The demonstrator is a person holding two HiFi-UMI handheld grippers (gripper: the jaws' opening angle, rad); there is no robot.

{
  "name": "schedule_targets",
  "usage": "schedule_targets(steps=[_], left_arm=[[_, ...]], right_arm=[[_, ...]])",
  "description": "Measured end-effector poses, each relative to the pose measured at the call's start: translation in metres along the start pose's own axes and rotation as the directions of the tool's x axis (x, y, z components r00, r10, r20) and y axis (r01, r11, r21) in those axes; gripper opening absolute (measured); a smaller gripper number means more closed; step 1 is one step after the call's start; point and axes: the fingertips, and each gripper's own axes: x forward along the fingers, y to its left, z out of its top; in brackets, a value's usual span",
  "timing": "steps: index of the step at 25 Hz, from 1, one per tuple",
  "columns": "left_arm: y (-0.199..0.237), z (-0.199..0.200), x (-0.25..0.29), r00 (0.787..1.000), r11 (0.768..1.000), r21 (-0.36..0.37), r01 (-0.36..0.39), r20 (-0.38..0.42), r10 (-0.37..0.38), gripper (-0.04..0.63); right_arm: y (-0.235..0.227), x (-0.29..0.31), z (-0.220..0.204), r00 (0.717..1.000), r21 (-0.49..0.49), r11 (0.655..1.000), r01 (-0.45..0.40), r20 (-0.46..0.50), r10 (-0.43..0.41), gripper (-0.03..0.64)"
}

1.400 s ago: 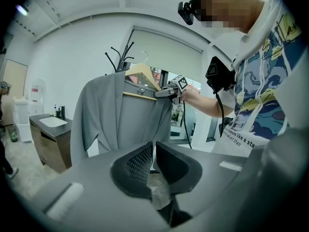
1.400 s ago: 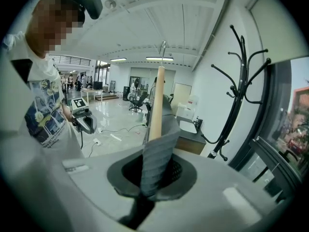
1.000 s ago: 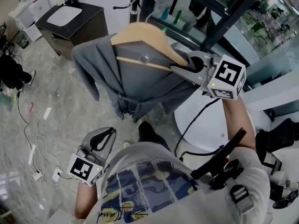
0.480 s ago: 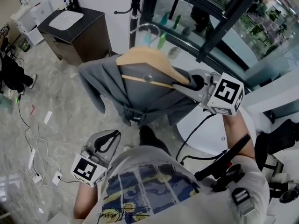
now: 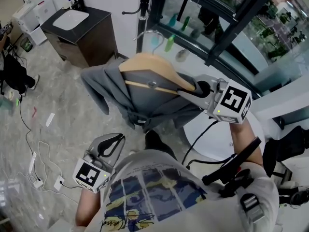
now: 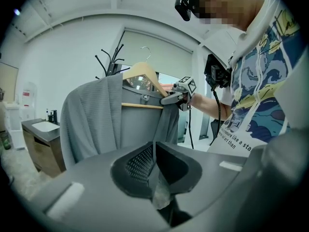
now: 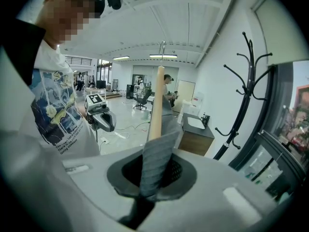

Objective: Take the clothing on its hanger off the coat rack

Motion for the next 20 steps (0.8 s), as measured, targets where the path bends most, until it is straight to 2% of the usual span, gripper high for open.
schedule_targets(steps=[15,20], left_arm=[[0.011,0.000,-0.011,1.000,1.000,-0.013,-0.020,-0.005,0.020,0.023],[0.013,0.002,-0.009,1.000,0.999,-0.017,-0.029,-0.005,0.029,0.023]], right_arm=[[0.014,0.022,0.011,0.999,-0.010,0.999,-0.045,0.002,0.045,0.011],[0.019,0.022,0.011,0.997,-0.014,0.997,-0.072,-0.024,0.071,0.011]])
